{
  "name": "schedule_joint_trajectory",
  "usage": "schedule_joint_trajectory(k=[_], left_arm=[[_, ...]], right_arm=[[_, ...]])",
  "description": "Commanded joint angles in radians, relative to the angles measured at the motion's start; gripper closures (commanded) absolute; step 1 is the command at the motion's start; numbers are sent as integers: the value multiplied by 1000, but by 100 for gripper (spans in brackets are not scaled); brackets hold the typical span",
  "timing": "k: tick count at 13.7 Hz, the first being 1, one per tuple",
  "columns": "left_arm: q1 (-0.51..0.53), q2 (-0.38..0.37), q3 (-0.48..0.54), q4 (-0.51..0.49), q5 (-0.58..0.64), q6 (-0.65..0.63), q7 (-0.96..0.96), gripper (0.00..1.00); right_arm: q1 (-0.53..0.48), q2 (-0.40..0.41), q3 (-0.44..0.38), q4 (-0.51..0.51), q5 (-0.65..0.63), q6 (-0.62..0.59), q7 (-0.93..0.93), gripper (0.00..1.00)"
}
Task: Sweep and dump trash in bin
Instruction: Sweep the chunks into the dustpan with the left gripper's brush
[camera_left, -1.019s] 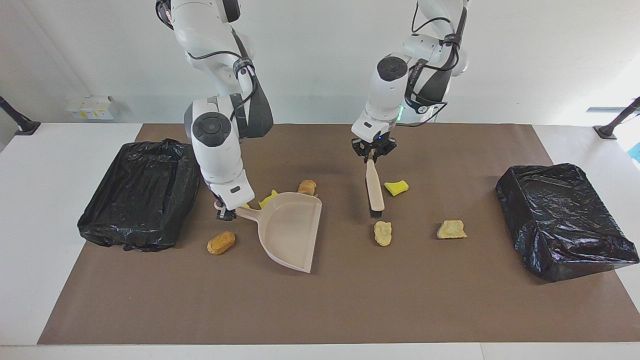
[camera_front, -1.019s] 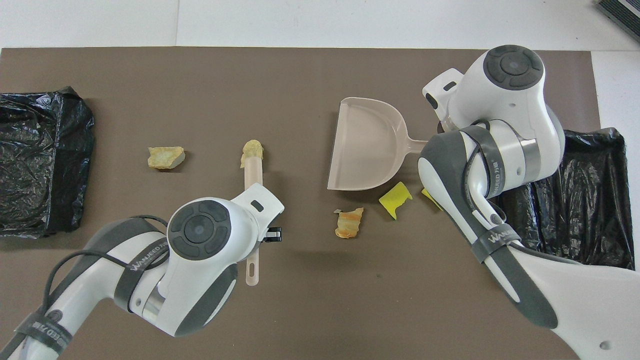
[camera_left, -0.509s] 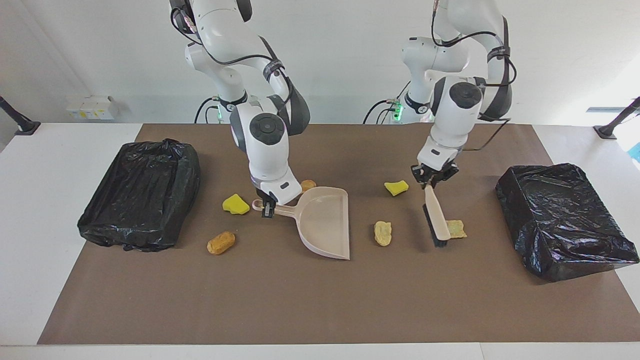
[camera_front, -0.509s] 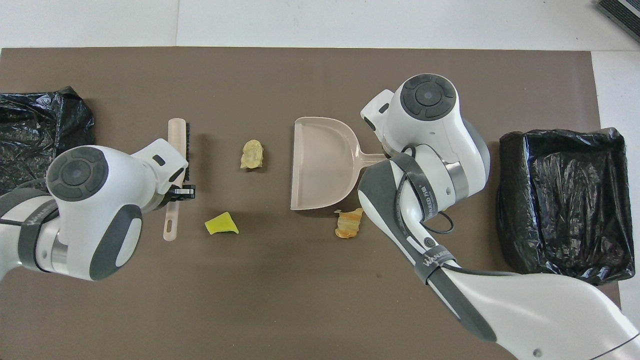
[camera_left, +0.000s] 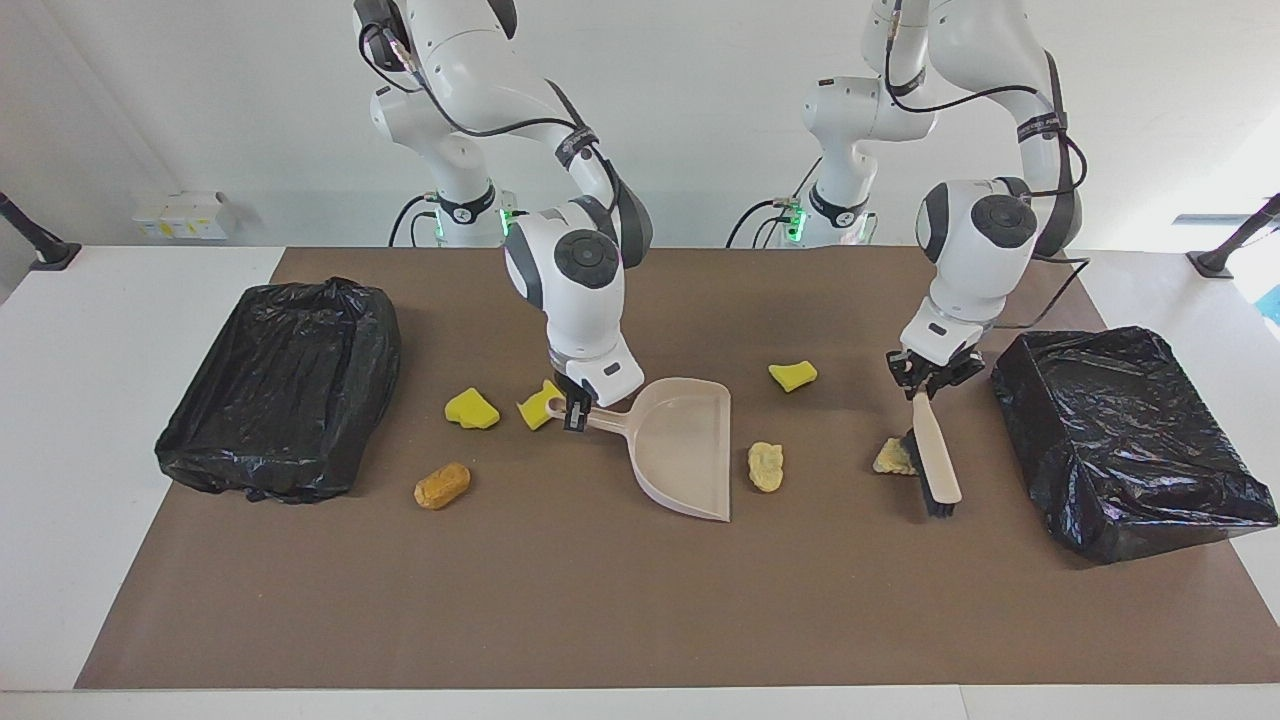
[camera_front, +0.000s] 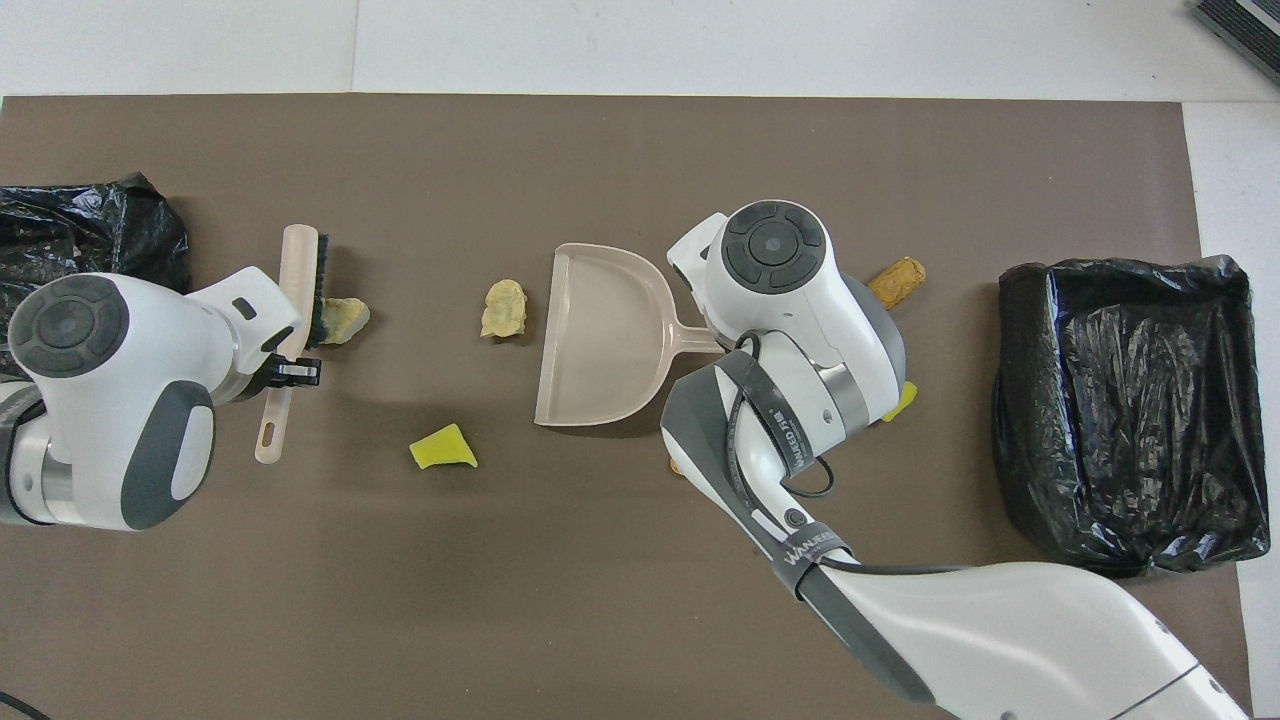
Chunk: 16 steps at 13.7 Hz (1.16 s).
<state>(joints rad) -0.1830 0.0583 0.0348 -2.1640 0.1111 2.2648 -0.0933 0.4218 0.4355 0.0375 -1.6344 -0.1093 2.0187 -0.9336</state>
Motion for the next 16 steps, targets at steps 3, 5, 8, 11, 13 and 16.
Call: schedule_joint_trajectory(k=[3,5,8,11,13,16], left_arm=[[-137,18,-9,-10,13,5,-137,100],[-203,31,-9,-1,-49,-8,-201,100],[-217,9,-1,67,-76,-109,-232,100],[-84,5,20,83,-71,-154,-30,100],[-33,3,19,53,-71,-140,7,100],[-108,6,13,-2,-80,-58,-67,100]], right_arm=[[6,-11,5,-18,-9,6,27,100],[12,-12,5,-18,-9,-3,29,100],[12,-12,5,-18,-9,-3,39,100],[12,-12,5,-18,-9,-1,44,100],[12,-12,5,-18,-9,-1,44,100],[12,-12,5,-18,-9,-1,44,100]])
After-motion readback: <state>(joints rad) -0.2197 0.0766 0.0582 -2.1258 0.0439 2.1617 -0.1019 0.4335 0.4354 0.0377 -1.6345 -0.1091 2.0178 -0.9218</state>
